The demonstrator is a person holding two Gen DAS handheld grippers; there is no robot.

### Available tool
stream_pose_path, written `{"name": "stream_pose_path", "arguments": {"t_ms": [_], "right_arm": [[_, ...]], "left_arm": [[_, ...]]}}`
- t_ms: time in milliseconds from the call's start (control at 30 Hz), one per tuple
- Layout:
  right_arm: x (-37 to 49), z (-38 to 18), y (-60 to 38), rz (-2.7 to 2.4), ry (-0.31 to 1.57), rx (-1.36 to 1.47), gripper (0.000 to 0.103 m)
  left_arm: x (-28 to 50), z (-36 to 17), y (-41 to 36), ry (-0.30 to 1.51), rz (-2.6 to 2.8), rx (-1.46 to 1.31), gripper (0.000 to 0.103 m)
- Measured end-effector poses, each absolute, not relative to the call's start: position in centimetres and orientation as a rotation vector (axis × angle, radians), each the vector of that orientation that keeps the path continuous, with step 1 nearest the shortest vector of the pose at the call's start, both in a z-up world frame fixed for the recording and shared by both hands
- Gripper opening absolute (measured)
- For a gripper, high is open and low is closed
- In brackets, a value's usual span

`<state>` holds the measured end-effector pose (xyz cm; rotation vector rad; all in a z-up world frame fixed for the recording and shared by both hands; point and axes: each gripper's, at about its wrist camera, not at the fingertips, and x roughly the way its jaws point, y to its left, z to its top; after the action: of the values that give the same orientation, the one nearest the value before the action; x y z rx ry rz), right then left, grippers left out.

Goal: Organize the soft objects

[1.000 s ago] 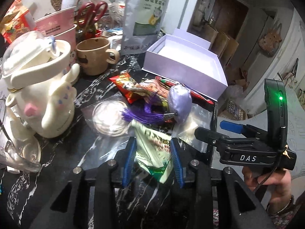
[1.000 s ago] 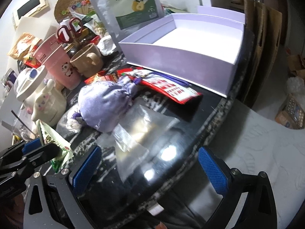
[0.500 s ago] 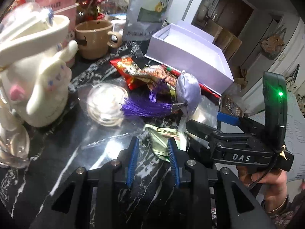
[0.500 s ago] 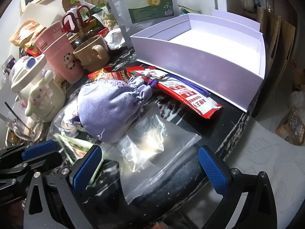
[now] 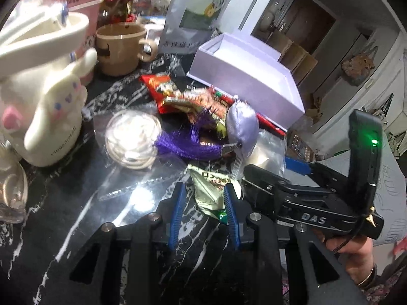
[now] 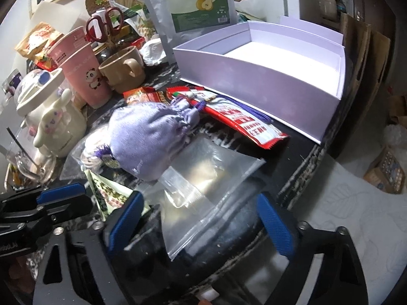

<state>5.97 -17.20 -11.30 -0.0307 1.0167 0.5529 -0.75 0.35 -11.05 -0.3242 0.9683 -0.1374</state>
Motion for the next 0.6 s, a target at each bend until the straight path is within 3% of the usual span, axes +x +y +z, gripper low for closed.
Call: {"name": "stream_pose_path", "arguments": {"t_ms": [67,167,233,500,567,600], "right_arm": [[6.2,-11.3,-16.9,0.559,1.008,-0.032,0.08],[6.5,-11.2,-16.5,0.551,1.006,-0.024,0.034],[6.8,-11.3,-16.7,0.556,1.02,0.006,0.022],[5.9,-11.5,-18.4,0.591,1.015,0.054,0.019],[5.8,-11.3,-18.6,0.587,1.015,0.057,0.019],[5.8,-11.2,-18.7,0.589,1.012,0.062,0.019]], "left_arm": [[-0.7,-10.8,0.3,0.966,-0.135,-0.315,0.031],[-0.6,-11.0,0.2,0.986,-0.144,-0.321,0.031],[-0.5,-11.2,0.2,0.998,-0.15,-0.337,0.031],[-0.5,-10.4,0.2,0.992,-0.114,-0.33,0.032],[-0.4,-10.0,0.1,0.984,-0.084,-0.3,0.041],[-0.4,-9.8,0.1,0.981,-0.072,-0.29,0.052]]}}
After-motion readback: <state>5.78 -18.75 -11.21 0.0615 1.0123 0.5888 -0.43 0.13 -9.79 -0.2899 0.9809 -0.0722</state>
